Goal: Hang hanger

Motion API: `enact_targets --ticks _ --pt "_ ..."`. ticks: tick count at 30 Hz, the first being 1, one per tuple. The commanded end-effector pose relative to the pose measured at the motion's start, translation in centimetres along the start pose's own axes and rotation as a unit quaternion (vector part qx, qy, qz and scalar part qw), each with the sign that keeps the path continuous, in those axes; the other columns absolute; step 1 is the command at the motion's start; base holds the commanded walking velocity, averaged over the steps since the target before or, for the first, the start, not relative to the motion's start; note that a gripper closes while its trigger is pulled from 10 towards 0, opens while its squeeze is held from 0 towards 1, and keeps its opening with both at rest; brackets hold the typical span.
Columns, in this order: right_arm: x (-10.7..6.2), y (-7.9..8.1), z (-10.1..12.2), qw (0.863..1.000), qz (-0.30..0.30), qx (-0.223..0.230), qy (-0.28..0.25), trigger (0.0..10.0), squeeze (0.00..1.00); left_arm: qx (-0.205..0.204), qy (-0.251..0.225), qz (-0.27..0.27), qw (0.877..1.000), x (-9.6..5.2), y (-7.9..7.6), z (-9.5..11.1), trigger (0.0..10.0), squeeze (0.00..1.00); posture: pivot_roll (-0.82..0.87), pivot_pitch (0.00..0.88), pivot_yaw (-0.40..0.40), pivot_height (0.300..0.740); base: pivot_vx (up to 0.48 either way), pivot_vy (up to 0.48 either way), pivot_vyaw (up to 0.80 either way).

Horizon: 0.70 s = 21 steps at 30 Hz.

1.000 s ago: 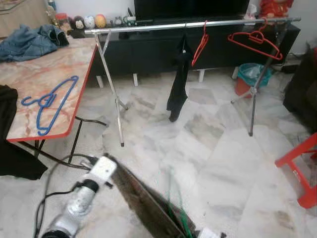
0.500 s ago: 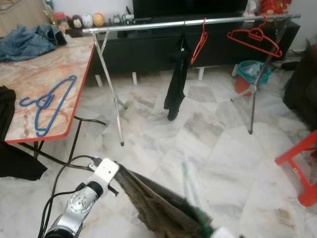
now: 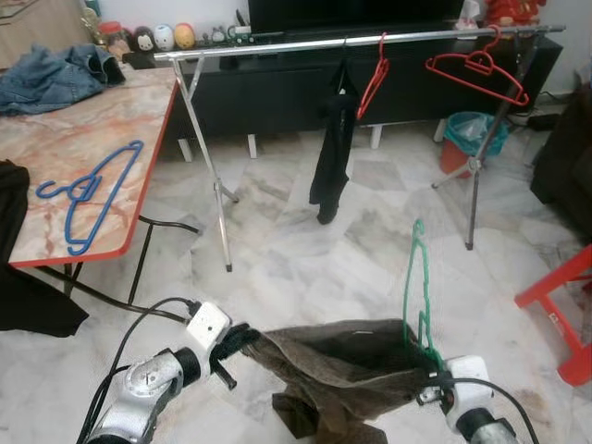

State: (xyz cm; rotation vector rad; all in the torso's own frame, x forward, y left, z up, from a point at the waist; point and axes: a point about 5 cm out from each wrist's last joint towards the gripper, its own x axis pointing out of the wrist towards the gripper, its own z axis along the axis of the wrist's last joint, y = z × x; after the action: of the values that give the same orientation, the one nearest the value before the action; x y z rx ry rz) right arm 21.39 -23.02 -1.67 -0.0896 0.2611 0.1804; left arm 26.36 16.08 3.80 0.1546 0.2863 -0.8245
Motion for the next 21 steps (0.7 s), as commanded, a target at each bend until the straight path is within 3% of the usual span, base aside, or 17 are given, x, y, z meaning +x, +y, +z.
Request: enact_targets --ticks 1,6,10,13,16,17,18,21 --pt "0.9 -0.2 1.9 0.998 -0.009 0.011 -0.054 0.0 0.0 -0.001 -0.015 -0.018 1.0 -0.1 0.1 1.1 10.0 0.0 0.0 0.06 0.046 0.74 0.0 0.0 0.0" --pt "2.7 0.5 5.0 0.99 -0.01 0.043 -0.131 0.0 0.0 -0.03 -0.028 -0.1 0.994 0.4 -1.3 2.7 10.0 0.0 -0.01 0.061 0.05 0.74 0.0 0.0 0.0" --pt "3.6 0.6 6.3 0.988 -0.017 0.044 -0.149 0.0 0.0 -0.03 -0.025 -0.107 0.994 0.5 -1.4 2.8 10.0 0.0 -0.01 0.061 0.053 0.74 0.0 0.0 0.0" --pt "5.3 0.7 8.4 0.984 -0.028 0.04 -0.17 0.0 0.0 -0.05 -0.016 -0.072 0.996 0.4 -0.7 1.9 10.0 0.0 0.0 0.059 0.057 0.74 0.0 0.0 0.0" --pt "5.3 0.7 8.4 0.984 -0.028 0.04 -0.17 0.0 0.0 -0.05 -0.016 -0.072 0.996 0.4 -0.7 1.9 10.0 0.0 0.0 0.059 0.057 0.74 0.0 0.0 0.0" --pt "5.9 0.3 9.2 0.983 -0.046 0.042 -0.172 9.5 0.0 -0.06 0.008 0.006 0.998 -0.1 0.7 0.5 10.0 0.0 0.0 0.054 0.055 0.74 0.0 0.0 0.0" --pt "5.9 0.3 9.2 0.983 -0.046 0.042 -0.172 9.5 0.0 -0.06 0.008 0.006 0.998 -0.1 0.7 0.5 10.0 0.0 0.0 0.054 0.055 0.74 0.0 0.0 0.0" --pt "6.0 -0.6 8.7 0.985 -0.082 0.047 -0.142 10.0 0.0 -0.065 0.057 0.13 0.988 -1.2 2.7 -2.0 10.0 0.0 0.0 0.051 0.054 0.74 0.0 0.0 0.0"
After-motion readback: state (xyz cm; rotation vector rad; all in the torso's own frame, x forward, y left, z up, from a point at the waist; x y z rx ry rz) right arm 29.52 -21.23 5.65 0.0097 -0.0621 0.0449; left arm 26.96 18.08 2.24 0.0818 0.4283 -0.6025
